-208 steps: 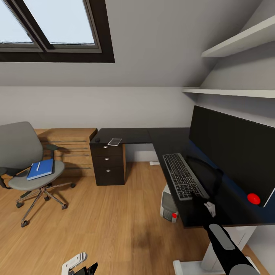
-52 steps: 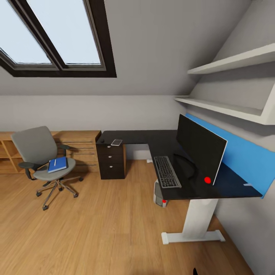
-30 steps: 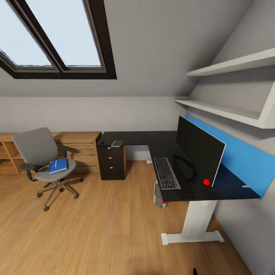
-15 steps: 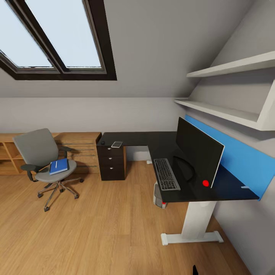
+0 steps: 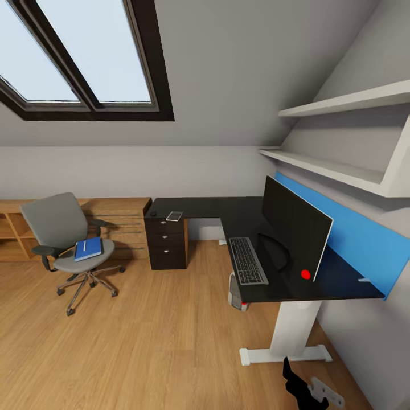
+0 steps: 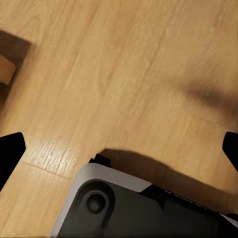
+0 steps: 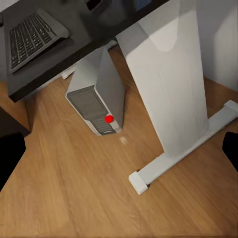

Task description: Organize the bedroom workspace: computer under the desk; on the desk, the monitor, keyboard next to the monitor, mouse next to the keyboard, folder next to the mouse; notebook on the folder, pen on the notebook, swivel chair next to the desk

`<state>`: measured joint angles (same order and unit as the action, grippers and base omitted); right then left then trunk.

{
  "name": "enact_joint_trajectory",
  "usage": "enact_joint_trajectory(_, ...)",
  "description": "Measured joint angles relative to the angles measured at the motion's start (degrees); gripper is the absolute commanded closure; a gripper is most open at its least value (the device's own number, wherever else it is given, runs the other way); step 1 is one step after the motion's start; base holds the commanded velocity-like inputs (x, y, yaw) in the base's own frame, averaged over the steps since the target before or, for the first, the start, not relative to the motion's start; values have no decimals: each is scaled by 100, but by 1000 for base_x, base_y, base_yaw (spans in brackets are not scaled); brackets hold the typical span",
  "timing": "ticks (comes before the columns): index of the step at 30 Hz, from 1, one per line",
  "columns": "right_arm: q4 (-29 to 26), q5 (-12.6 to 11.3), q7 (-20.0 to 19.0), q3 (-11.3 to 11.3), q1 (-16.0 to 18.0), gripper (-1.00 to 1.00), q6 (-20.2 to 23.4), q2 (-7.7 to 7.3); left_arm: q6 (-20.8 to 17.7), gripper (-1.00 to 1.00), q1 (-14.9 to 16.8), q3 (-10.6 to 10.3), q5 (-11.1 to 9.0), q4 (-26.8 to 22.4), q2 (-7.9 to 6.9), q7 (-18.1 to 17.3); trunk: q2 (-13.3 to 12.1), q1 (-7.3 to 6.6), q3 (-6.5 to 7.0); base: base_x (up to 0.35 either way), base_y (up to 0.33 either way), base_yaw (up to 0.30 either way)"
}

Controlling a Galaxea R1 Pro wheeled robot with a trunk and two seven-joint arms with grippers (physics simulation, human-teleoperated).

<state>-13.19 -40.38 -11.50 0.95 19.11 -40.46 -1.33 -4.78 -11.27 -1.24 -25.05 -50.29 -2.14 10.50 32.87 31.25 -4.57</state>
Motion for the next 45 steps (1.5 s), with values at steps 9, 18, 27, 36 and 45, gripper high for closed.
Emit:
enact_joint_trajectory(9, 329, 43, 33, -47, 0, -100, -27, 32, 35, -100, 126, -3, 638, 396, 154, 24, -362, -198, 163, 0, 0, 0)
enact_joint_trajectory(18, 402, 264, 7, -456, -1, -100, -23, 47, 1230, -100, 204, -9, 699, 933, 223, 10, -444, -243, 199, 28, 19, 174)
enact_joint_trajectory(27, 640, 1067, 4, -768, -1, -100, -22, 30, 1289, -100, 204, -19, 701, 1000, 240, 7, -443, -245, 195, 276, 159, 53)
enact_joint_trajectory(36, 645, 1093, 4, -764, -1, -100, -28, 34, 1290, -100, 204, -19, 699, 1008, 233, 7, -443, -245, 195, 309, 133, 2)
enact_joint_trajectory(45, 645, 1097, 3, -762, -1, -100, -211, 32, 1292, -100, 204, -19, 706, 1045, 233, 7, -443, -245, 195, 310, 138, 0)
